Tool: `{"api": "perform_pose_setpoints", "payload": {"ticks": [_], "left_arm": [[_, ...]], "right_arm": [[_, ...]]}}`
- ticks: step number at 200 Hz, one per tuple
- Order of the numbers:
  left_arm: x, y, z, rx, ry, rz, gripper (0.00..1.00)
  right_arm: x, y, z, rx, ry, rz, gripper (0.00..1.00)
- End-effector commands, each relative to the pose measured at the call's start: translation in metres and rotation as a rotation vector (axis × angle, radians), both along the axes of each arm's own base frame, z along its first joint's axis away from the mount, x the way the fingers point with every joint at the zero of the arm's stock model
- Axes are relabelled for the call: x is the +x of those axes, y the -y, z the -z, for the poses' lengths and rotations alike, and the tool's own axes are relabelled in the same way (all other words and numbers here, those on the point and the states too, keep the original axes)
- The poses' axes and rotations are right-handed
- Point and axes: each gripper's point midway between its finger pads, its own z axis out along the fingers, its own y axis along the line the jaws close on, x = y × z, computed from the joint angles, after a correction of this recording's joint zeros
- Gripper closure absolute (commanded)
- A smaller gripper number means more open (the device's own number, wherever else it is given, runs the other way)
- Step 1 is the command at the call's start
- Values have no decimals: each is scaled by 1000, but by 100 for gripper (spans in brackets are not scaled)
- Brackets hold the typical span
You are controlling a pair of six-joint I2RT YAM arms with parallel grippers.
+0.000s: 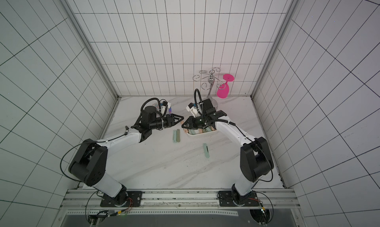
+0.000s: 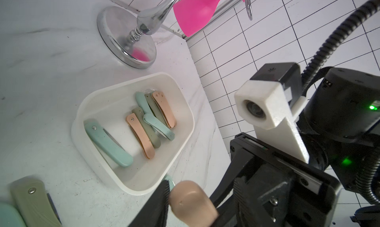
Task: Take the fruit knife out of the storage box
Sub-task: Pick up the fruit knife from the storage box.
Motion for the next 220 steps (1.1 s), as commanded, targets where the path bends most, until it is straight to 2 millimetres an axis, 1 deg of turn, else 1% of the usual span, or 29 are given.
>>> {"api": "perform_pose_setpoints", "payload": {"ticks": [1,27,44,64,85,96,111,137,149,159,177,197,220], "left_arm": [[-5,3,-15,-58,28,14,47],[-8,5,-20,-76,33,19,48],[-10,6,-21,-95,32,22,52],[-13,6,-24,-110,38,24,60],[-14,6,-25,-114,36,24,75],[-15,5,-26,-114,38,20,81],[-15,3,-27,-110,44,14,87],[-15,3,-29,-108,51,12,99],[-14,4,-29,-105,52,14,100],[-14,3,-28,-97,54,11,100],[-12,2,-24,-65,55,8,100],[-7,-6,-17,-19,48,-16,100],[1,-19,-6,54,28,-40,100]], "right_arm": [[-6,-7,-22,116,8,-24,100],[-8,-10,-28,169,-2,-26,100],[-8,-10,-28,184,-11,-27,100],[-7,-10,-30,201,-14,-22,100],[-4,-7,-28,206,-19,-11,100],[-2,-5,-28,214,-24,-2,100],[-1,-3,-28,225,-28,2,100],[0,-4,-27,229,-31,0,100],[1,-4,-29,230,-29,0,99],[2,-4,-30,232,-27,2,93],[3,-2,-32,232,-22,6,73],[6,3,-33,231,-19,20,55],[10,16,-32,207,-8,48,41]]}}
